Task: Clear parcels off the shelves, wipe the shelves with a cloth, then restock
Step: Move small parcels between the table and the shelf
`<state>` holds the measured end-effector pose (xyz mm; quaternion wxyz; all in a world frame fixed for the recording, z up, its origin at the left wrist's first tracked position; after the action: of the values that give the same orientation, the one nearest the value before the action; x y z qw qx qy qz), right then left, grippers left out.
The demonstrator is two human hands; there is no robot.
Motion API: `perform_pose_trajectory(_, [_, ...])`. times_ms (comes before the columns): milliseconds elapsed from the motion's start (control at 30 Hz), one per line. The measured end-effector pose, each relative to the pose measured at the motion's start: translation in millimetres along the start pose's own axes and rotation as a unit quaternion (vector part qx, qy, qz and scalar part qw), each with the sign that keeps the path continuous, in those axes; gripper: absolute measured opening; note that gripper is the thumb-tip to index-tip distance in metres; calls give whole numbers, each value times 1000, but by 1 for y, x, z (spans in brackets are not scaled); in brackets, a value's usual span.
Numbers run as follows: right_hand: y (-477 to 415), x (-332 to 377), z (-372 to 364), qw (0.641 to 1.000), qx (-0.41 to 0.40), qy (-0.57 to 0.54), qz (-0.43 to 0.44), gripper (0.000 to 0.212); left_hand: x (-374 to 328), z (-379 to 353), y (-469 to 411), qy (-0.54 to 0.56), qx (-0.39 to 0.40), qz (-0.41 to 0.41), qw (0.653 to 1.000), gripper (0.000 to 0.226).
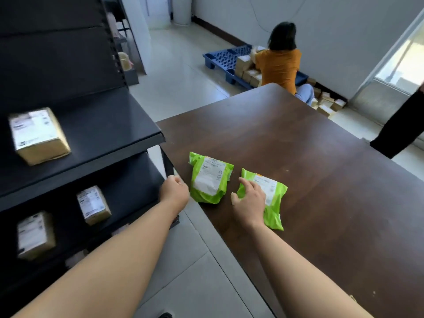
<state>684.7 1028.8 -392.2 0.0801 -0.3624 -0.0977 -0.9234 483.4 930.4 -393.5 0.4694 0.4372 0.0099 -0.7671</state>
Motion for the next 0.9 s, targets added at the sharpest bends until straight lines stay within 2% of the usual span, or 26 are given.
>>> perform_pose_trajectory(100, [13,26,-20,998,27,-21,45,48,21,19,16,16,-13,6,1000,19])
perform_pose_trajectory(200, [32,49,-48,994,62,-45,82,42,56,39,27,30,-29,30,999,23])
perform_pose_trajectory(300, [56,66,-83,987,110,-60,105,36,103,58,36,44,-35,66,996,18])
perform_pose_trajectory(633, [123,80,-217,966,235,-63,90,26,268,102,35,82,-74,186,976,27])
perform_pose_trajectory(900, [143,60,-337,960,270,-48,60,26,394,108,-3,64,-77,233,967,19])
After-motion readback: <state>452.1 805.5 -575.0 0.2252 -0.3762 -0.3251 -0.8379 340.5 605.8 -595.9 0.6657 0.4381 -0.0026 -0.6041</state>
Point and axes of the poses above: each hand's wrist, its own y-axis away from the middle knuckle, its own z-axis out of the back of the hand, x = y × z, the point moved 7 cm from there along -y, towards the middle knuckle, and after that the axes turned 7 degrees about -y, right-handed, at the moved point
